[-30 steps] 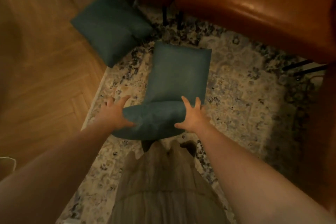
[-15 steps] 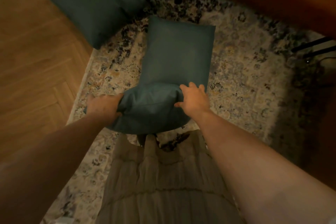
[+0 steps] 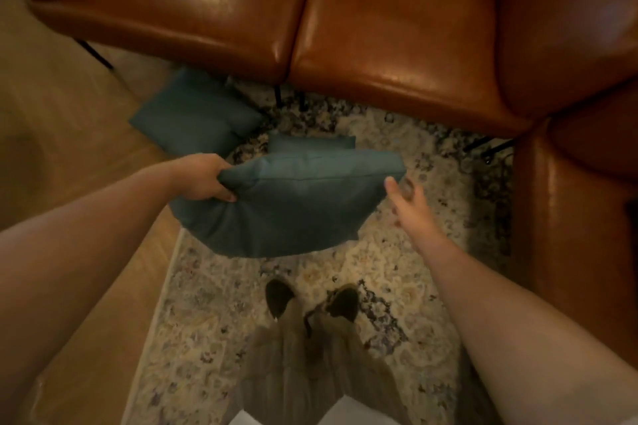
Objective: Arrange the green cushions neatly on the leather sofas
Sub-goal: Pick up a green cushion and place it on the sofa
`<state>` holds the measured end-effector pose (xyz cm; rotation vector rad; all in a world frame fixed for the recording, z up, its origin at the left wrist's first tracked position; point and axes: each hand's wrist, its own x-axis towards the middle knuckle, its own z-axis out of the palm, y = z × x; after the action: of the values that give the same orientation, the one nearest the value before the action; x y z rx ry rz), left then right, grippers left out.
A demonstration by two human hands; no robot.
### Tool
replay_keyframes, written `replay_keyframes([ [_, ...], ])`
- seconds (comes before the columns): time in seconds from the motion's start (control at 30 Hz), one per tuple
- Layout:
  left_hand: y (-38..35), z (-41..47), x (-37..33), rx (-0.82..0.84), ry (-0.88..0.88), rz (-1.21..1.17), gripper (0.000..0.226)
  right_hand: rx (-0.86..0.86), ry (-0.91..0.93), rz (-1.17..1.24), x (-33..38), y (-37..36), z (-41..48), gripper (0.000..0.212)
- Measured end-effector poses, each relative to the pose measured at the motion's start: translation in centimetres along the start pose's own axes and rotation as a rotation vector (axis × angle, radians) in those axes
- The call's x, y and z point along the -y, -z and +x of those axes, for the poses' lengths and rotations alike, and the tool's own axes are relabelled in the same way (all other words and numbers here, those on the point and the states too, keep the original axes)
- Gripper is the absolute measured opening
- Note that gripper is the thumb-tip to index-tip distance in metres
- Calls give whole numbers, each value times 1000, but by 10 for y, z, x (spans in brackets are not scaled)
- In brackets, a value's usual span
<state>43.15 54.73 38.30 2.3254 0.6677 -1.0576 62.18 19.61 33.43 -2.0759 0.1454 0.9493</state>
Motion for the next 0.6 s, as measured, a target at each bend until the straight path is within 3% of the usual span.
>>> replay_keyframes([
  [0.1, 69, -36, -27, 14, -56, -135, 20, -90, -189, 158, 25, 18, -31, 73],
  [0.17, 109, -59, -46, 36, -91, -266, 23, -116, -254, 130, 35, 28, -52, 65],
  [0.27, 155, -90, -75, 72, -143, -389, 31, -93, -290, 269, 53, 40, -75, 71],
  [0.43, 192, -118, -111, 56, -228, -642, 41, -50, -251, 842, 84, 63, -96, 97],
  [0.53, 203, -127, -125, 61, -252, -731, 45, 57, -142, 1009, 107, 77, -106, 92],
  [0.6, 213, -127, -131, 52, -244, -725, 52, 34, -75, 1119, 122, 90, -105, 87],
])
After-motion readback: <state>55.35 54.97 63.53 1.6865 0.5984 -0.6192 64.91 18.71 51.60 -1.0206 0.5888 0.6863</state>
